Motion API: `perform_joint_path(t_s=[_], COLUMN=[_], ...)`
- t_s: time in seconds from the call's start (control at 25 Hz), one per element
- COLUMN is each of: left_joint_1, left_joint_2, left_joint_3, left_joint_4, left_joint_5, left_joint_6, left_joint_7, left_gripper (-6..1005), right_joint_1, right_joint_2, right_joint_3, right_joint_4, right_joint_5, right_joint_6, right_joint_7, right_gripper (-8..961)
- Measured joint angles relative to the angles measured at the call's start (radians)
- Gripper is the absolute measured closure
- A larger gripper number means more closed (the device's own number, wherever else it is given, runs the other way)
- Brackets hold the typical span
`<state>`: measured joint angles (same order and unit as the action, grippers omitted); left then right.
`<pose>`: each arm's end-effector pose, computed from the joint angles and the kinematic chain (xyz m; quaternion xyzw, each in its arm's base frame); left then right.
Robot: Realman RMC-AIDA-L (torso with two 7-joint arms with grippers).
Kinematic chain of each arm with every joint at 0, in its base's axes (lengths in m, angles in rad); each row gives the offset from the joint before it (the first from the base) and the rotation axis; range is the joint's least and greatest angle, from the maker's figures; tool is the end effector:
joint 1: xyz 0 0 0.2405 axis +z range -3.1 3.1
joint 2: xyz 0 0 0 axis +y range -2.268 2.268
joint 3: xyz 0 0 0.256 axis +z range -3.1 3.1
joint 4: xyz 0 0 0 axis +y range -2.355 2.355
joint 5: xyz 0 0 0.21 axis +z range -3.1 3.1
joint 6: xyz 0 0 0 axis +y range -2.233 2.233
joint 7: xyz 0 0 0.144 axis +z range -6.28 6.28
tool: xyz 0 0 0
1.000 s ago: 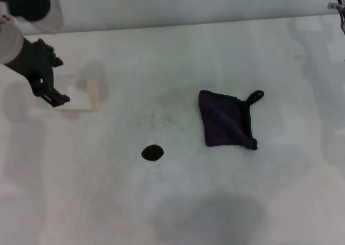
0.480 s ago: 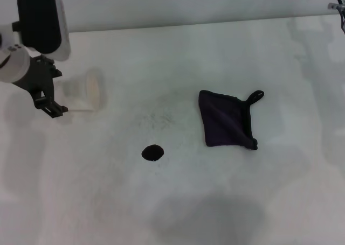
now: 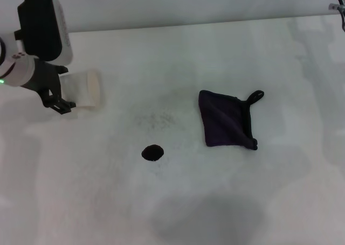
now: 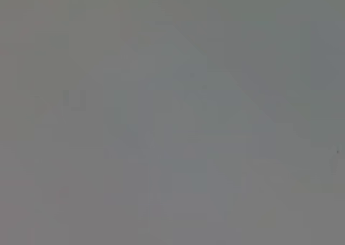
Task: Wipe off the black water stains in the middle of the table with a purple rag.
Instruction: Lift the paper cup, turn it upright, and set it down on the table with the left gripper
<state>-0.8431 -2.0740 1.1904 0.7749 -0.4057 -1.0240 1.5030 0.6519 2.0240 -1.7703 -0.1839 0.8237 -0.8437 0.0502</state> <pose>-0.2179 0.4372 -0.0202 -0.9427 0.0503 0.2530 0.2118 0.3209 0.4221 0.0495 -0.5810 0.3145 0.2820 0.6957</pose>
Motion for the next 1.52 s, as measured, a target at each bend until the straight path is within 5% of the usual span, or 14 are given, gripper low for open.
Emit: perform_joint_path(t_s=[1.16, 1.52], left_joint_1=[0.024, 0.052], left_joint_2=[-0.003, -0.003], left_joint_3=[0.012, 0.011], left_joint_4=[-0.069, -0.043], left_joint_5=[-0.065, -0.216], left_joint_6=[0.132, 0.208], left_joint_7=[0.048, 0.048], left_gripper=[191, 254], right_joint_1=[0.001, 0.0], right_joint_2=[0.001, 0.0], right_joint_3=[-0.015, -0.015], right_joint_4=[0.0, 0.0], right_joint_5=[-0.002, -0.001], right_joint_6=[0.0, 0.0], right_joint_7=[-0.004, -0.004], right_gripper=[112, 112])
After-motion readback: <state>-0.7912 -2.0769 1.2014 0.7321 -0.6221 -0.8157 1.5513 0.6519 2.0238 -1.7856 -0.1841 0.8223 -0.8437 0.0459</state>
